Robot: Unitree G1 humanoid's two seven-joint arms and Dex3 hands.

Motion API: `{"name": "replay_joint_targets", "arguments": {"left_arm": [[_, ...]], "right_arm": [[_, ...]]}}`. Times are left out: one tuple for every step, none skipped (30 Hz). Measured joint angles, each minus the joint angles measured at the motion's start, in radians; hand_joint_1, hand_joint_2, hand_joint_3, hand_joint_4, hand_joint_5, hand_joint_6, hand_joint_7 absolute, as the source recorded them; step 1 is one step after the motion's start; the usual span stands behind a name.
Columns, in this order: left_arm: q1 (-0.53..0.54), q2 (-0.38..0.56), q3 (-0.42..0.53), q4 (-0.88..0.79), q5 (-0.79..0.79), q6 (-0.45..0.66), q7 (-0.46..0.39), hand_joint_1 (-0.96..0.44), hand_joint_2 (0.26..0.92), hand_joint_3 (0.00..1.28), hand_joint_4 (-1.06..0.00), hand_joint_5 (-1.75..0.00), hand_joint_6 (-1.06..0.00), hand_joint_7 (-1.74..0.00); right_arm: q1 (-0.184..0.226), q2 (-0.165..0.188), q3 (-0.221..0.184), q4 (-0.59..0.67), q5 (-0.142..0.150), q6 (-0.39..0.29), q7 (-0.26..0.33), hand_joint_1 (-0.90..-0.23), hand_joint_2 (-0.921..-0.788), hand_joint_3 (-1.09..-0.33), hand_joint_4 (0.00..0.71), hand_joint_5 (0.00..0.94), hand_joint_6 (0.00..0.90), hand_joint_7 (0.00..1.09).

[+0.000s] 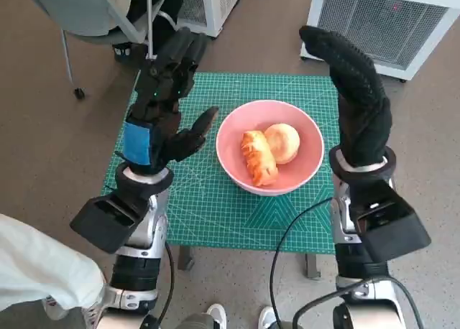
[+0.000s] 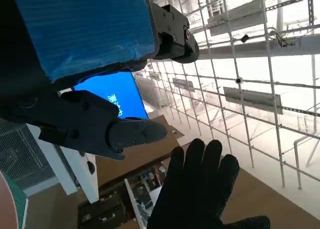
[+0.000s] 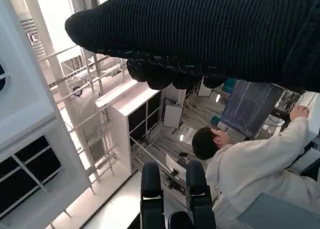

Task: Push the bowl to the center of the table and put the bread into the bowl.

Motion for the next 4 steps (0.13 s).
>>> {"name": "replay_joint_targets", "arguments": {"left_arm": [[0.000,0.001,-0.001,-0.001,0.000,0.000,-0.001,-0.37,0.921,0.38,-0.35,0.00,-0.28,-0.28],[0.000,0.002,-0.001,-0.002,0.000,0.000,-0.001,-0.37,0.921,0.38,-0.35,0.00,-0.28,-0.28],[0.000,0.004,-0.002,-0.003,0.000,0.000,-0.001,-0.37,0.921,0.38,-0.35,0.00,-0.28,-0.28],[0.001,0.005,-0.002,-0.004,0.000,0.000,-0.001,-0.37,0.921,0.38,-0.34,0.00,-0.28,-0.28]], "right_arm": [[0.000,-0.001,0.000,-0.001,0.003,0.002,0.001,-0.552,-0.921,-0.812,0.286,0.168,0.020,0.79],[0.000,-0.001,0.000,-0.002,0.008,0.004,0.002,-0.554,-0.921,-0.811,0.287,0.166,0.020,0.79],[0.000,-0.002,0.000,-0.004,0.012,0.005,0.003,-0.555,-0.921,-0.810,0.287,0.165,0.020,0.79],[0.000,-0.003,0.000,-0.006,0.015,0.007,0.005,-0.555,-0.921,-0.810,0.288,0.164,0.020,0.79]]}}
